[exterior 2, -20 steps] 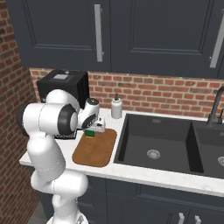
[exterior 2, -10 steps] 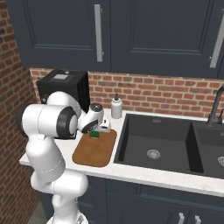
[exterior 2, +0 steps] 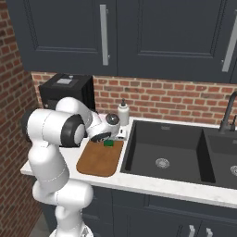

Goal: Pick up the sponge from the counter and clean the cutting board by briefly scrubbing or pressing down on the cutting board. Once finished, release the sponge.

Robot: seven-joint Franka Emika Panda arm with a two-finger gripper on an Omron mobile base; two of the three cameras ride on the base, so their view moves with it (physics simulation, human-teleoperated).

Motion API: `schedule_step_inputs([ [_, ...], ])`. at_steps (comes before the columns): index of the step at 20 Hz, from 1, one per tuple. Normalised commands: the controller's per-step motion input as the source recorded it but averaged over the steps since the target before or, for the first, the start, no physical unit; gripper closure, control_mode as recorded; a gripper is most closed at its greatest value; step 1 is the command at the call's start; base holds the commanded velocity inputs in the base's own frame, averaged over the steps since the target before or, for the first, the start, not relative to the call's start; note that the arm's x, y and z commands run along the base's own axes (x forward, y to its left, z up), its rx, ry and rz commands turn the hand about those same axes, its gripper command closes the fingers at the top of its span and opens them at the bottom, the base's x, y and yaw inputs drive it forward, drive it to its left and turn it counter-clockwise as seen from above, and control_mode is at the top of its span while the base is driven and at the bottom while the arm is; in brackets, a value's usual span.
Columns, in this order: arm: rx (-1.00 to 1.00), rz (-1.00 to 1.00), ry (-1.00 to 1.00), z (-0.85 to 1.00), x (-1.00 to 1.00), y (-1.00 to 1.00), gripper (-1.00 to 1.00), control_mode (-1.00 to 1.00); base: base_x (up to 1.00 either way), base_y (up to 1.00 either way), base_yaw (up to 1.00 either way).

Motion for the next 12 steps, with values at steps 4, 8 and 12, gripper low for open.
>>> schedule_step_inputs([
  [4,0.00,0.00,-0.09,-0.06,0.00,-0.50,1.00,-1.00,0.00,0.00,0.00],
  [8,-0.03,0.02,-0.11,-0.03,-0.11,-0.41,1.00,-1.00,0.00,0.00,0.00],
  [12,0.00,0.02,-0.06,-0.01,-0.48,-0.14,1.00,-1.00,0.00,0.00,0.00],
])
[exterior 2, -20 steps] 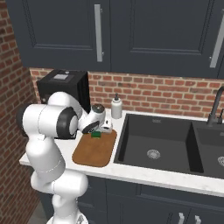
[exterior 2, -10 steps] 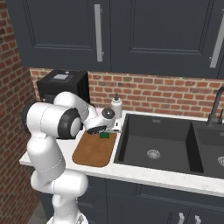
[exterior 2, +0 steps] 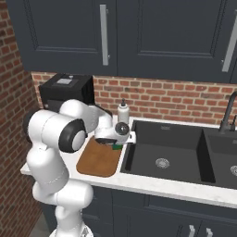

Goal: Pick up the sponge from the counter and clean the cutting board by briefly scrubbing or pressing down on the cutting board. Once finished, release the sponge.

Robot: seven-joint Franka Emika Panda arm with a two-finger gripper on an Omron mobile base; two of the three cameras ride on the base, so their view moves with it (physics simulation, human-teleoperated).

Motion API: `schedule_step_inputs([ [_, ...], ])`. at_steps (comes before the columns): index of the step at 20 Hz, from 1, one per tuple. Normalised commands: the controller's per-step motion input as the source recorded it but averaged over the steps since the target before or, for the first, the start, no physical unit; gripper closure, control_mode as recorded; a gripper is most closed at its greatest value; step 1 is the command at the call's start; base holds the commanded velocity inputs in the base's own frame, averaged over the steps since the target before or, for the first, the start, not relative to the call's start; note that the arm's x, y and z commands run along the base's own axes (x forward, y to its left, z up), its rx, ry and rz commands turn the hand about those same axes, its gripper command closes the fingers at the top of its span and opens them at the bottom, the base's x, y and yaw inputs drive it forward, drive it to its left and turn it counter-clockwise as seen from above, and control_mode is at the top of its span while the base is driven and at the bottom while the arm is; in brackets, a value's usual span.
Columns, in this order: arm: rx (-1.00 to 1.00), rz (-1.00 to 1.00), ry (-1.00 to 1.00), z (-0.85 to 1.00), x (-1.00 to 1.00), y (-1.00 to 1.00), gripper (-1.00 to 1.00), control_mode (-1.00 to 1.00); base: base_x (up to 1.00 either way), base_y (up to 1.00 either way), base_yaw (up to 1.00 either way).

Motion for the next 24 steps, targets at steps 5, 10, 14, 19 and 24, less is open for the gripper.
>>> schedule_step_inputs([
  [5,0.00,0.03,0.00,-0.08,-0.59,0.00,1.00,-1.00,0.00,0.00,0.00],
  [10,0.00,0.05,0.00,-0.15,-0.45,0.07,1.00,-1.00,0.00,0.00,0.00],
  [14,0.00,0.08,0.00,-0.04,-0.15,0.11,1.00,-1.00,0.00,0.00,0.00],
  [19,0.00,0.10,0.00,0.00,-0.02,0.10,1.00,-1.00,0.00,0.00,0.00],
  [24,0.00,0.09,0.00,0.00,-0.03,0.15,1.00,-1.00,0.00,0.00,0.00],
])
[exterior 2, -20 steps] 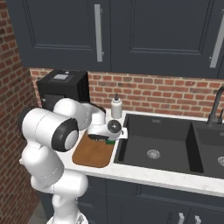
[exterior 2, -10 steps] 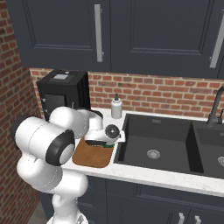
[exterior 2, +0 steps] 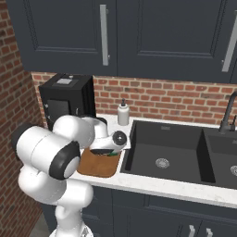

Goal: Pick up the sponge from the counter and clean the cutting board by briefly scrubbing or pressing down on the cutting board. Once finished, release the sponge.

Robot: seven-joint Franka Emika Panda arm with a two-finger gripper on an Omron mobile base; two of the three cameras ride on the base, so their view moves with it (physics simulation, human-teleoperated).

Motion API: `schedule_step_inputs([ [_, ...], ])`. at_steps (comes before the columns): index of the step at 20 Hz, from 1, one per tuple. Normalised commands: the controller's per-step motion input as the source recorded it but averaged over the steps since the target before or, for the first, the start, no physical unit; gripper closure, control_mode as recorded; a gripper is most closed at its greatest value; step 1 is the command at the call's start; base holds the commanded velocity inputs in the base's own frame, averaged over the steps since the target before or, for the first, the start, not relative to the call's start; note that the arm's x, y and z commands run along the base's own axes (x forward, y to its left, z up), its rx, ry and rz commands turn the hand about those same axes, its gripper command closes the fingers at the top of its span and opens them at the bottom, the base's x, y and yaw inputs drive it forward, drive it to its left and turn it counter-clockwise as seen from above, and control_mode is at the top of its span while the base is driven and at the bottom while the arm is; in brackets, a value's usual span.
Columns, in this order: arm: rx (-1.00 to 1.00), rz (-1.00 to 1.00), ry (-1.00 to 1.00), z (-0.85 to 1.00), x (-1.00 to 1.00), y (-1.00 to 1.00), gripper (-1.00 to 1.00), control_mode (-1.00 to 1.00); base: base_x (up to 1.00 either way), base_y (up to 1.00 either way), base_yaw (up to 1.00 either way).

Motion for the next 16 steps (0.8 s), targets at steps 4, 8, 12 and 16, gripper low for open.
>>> schedule_step_inputs([
  [4,0.00,0.09,0.02,-0.03,0.00,0.28,1.00,-1.00,0.00,0.00,0.00],
  [8,0.00,0.12,0.07,-0.12,-0.03,0.39,1.00,-1.00,0.00,0.00,0.00],
  [12,0.00,0.15,0.09,-0.14,-0.07,0.41,1.00,-1.00,0.00,0.00,0.00],
  [16,0.00,0.15,0.10,-0.12,-0.13,0.40,1.00,-1.00,0.00,0.00,0.00],
])
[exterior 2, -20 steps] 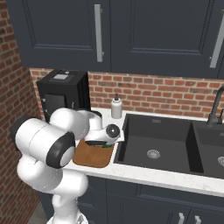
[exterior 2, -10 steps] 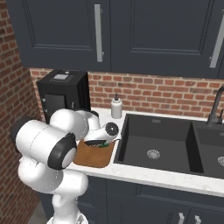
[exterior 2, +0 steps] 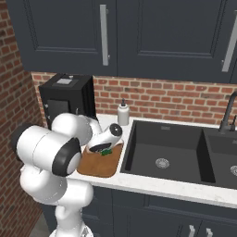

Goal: Pick up the sponge from the counter and clean the cutting board by briefly scrubbing or pressing down on the cutting board. Once finished, release the sponge.

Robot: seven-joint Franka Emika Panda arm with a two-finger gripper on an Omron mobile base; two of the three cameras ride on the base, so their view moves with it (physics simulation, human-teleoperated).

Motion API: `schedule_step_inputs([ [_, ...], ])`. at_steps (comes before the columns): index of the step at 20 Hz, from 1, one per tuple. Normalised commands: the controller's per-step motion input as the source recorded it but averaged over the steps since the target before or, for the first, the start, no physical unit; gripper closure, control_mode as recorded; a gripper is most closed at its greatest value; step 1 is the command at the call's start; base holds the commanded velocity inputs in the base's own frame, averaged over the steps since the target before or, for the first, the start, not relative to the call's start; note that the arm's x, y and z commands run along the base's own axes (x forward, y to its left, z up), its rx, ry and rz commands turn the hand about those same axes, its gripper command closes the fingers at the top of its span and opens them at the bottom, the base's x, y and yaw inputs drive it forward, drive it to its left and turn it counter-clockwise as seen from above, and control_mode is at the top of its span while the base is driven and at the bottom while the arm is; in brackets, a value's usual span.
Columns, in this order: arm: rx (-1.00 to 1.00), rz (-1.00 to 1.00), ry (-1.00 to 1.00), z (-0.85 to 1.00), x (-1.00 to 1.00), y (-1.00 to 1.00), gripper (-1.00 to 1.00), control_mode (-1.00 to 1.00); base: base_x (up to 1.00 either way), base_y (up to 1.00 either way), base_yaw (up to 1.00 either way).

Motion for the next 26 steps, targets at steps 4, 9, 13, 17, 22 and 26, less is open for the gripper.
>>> schedule_step_inputs([
  [4,0.00,0.17,0.09,-0.08,-0.26,0.40,1.00,-1.00,0.00,0.00,0.00],
  [9,0.00,0.20,0.08,-0.06,-0.30,0.41,1.00,-1.00,0.00,0.00,0.00],
  [13,0.00,0.20,0.09,-0.06,-0.29,0.43,1.00,-1.00,0.00,0.00,0.00],
  [17,0.01,0.18,0.09,-0.05,-0.20,0.47,1.00,-1.00,0.00,0.00,0.00],
  [22,0.01,0.14,0.06,-0.02,-0.06,0.42,1.00,-1.00,0.00,0.00,0.00],
  [26,0.00,0.09,0.02,-0.01,-0.07,0.25,1.00,-1.00,0.00,0.00,0.00],
])
